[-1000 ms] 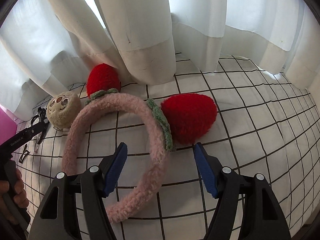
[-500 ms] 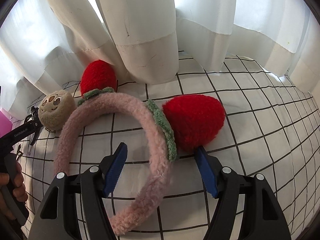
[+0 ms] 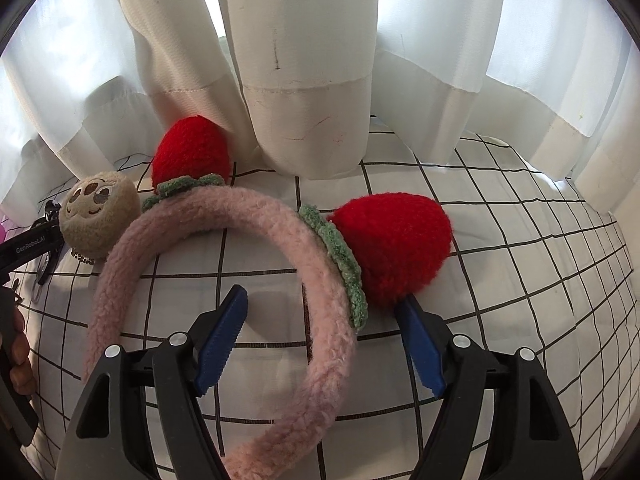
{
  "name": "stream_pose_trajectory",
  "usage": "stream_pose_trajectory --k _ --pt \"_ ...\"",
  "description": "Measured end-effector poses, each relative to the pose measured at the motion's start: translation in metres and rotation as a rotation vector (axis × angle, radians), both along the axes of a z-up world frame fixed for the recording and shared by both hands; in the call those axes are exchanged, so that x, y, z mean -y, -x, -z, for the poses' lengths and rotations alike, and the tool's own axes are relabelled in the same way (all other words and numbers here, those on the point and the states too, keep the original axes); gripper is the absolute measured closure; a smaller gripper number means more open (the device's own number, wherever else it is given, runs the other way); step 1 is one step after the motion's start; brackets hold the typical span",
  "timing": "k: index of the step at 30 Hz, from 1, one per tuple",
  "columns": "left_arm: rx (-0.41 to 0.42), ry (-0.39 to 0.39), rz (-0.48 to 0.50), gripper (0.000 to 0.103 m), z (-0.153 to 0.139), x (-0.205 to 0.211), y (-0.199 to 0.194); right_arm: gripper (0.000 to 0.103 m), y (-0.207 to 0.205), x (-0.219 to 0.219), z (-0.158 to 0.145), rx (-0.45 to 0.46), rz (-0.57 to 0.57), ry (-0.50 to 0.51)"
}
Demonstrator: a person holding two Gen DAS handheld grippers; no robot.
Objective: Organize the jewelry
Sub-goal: 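Grasp the black studded strap with the left tool while the right tool grasps the pink headband, then carry the strap and headband over the pink tub and open both tools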
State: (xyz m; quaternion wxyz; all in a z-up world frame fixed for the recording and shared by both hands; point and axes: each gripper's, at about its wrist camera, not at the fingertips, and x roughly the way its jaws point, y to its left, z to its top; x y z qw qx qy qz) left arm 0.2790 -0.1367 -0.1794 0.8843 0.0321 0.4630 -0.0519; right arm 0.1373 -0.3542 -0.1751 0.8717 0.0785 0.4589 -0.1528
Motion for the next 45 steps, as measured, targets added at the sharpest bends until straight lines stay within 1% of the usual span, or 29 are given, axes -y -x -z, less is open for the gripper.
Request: stream_pose_trajectory --k 1,2,3,4,5,6,7,9,12,14,19,24,27,31,34,36,38,40,42,45 --pt "-0.002 0.000 -0.001 0.007 0.000 0.000 0.000 0.032 0.000 -0.002 0.000 -0.001 -0.003 0.000" --pt "0.000 0.001 0.000 0.011 -0.001 0.000 0.005 0.033 0.000 -0.003 0.000 -0.001 -0.008 -0.002" --pt "0.005 0.002 0.004 0.017 -0.001 0.002 0.012 0.041 0.001 -0.004 -0.001 0.003 -0.012 -0.002" --pt "0.010 0.003 0.011 0.022 -0.003 0.003 0.014 0.057 0.003 -0.004 -0.002 0.009 -0.016 0.001" --pt "0.016 0.004 0.018 0.033 -0.004 0.004 0.017 0.068 0.005 -0.003 -0.004 0.012 -0.015 0.002" --pt "0.020 0.005 0.024 0.042 -0.005 0.004 0.021 0.082 0.008 -0.001 -0.006 0.014 -0.018 -0.005" --pt "0.022 0.008 0.028 0.048 -0.006 0.004 0.023 0.085 0.011 0.003 -0.008 0.019 -0.023 -0.021" --pt "0.024 0.010 0.035 0.074 -0.008 0.005 0.029 0.089 0.012 0.005 -0.009 0.023 -0.034 -0.035" --pt "0.017 0.004 0.038 0.083 -0.009 0.006 0.034 0.090 0.018 0.010 -0.012 0.050 -0.037 -0.069" --pt "0.027 -0.003 0.033 0.083 -0.010 0.005 0.042 0.090 0.023 0.013 -0.016 0.073 -0.040 -0.084" --pt "0.065 -0.003 0.025 0.084 -0.025 0.005 0.062 0.090 0.038 0.015 -0.032 0.129 -0.063 -0.089" --pt "0.070 0.016 0.002 0.084 -0.043 0.003 0.082 0.090 0.056 0.019 -0.055 0.175 -0.102 -0.084" --pt "0.075 0.010 -0.003 0.084 -0.055 -0.003 0.092 0.090 0.067 0.020 -0.070 0.195 -0.130 -0.094" --pt "0.089 0.011 -0.017 0.084 -0.069 -0.003 0.111 0.090 0.079 0.025 -0.089 0.219 -0.170 -0.076" --pt "0.103 0.028 -0.036 0.084 -0.086 -0.009 0.130 0.090 0.085 0.027 -0.105 0.236 -0.201 -0.072" --pt "0.116 0.032 -0.047 0.084 -0.097 -0.010 0.141 0.090 0.089 0.029 -0.114 0.246 -0.227 -0.077" --pt "0.127 0.034 -0.056 0.084 -0.106 -0.010 0.150 0.090 0.093 0.028 -0.124 0.258 -0.257 -0.104" --pt "0.135 0.016 -0.067 0.084 -0.114 -0.010 0.162 0.090 0.095 0.025 -0.131 0.268 -0.302 -0.127" --pt "0.137 0.007 -0.098 0.084 -0.122 -0.013 0.173 0.090 0.094 0.019 -0.138 0.277 -0.352 -0.136" --pt "0.155 0.015 -0.163 0.084 -0.137 -0.027 0.193 0.090 0.092 0.004 -0.151 0.303 -0.437 -0.140"
